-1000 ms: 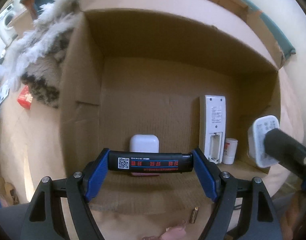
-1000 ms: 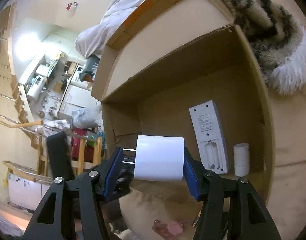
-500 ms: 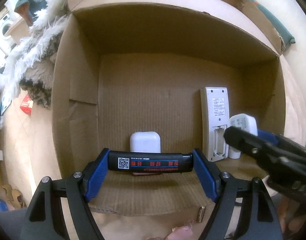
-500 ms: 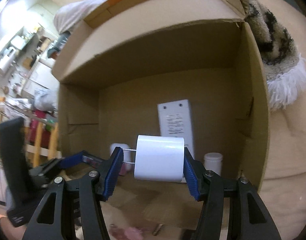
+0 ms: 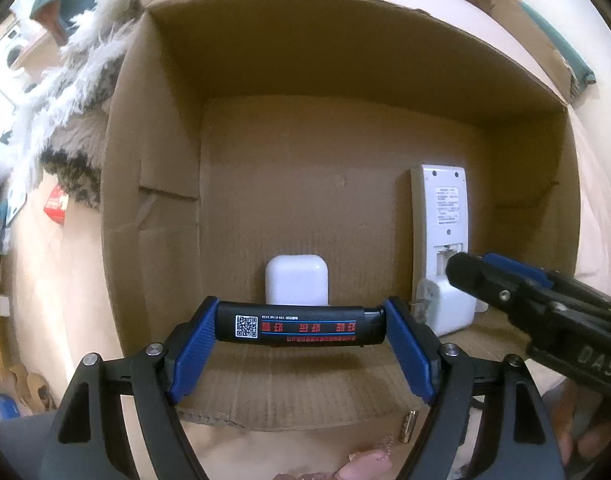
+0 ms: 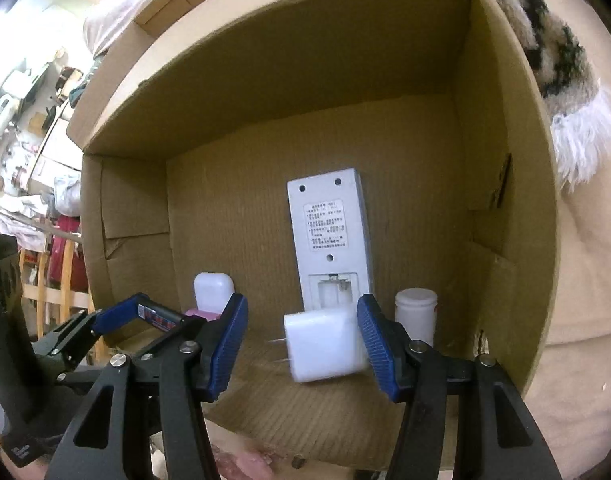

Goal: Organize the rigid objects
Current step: 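Release the plug by the remote while the left tool sets the stick by the pink bottle, then withdraw both open tools from the box toward the remaining items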

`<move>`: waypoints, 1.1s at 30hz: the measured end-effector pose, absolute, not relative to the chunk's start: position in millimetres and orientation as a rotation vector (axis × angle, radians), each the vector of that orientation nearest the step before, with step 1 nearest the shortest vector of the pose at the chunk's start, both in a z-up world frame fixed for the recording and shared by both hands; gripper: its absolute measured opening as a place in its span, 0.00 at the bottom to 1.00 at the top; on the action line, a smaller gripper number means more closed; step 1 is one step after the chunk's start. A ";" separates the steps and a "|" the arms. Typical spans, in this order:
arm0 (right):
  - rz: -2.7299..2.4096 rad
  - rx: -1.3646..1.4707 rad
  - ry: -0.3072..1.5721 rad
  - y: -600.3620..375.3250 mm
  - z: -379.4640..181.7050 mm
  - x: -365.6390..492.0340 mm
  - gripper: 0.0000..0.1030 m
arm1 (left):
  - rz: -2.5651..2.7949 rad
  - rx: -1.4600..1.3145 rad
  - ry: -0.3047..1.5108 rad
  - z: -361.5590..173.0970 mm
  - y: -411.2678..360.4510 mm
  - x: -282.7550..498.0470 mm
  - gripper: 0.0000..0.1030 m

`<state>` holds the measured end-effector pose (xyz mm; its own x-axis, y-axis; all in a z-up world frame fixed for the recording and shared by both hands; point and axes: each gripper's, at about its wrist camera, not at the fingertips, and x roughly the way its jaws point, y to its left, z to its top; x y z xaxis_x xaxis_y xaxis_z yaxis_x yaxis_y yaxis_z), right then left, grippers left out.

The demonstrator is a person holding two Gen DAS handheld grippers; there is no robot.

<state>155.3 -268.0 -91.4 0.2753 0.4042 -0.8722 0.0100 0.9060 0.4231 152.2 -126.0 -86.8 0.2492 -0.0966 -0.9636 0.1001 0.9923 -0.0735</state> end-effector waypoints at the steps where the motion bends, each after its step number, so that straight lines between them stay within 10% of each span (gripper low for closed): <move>1: 0.276 0.382 1.265 -268.6 -90.0 154.8 0.59 | -0.133 0.001 1.310 -87.2 -124.5 154.6 0.77; 6: 0.273 0.390 1.239 -273.3 -88.5 154.2 0.59 | -0.135 0.001 1.291 -84.8 -123.5 155.2 0.77; 16: 0.348 0.495 1.178 -268.7 -79.2 155.0 0.95 | -0.148 -0.020 1.304 -81.0 -117.0 152.5 0.95; 33: 0.353 0.454 1.144 -266.4 -71.0 151.6 0.96 | -0.163 -0.035 1.244 -60.6 -107.1 153.9 0.96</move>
<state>151.6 -266.4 -71.0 0.3762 0.4905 -0.7860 -0.0384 0.8559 0.5158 153.9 -107.1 -60.6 0.3106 -0.1426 -0.9398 0.1046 0.9878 -0.1153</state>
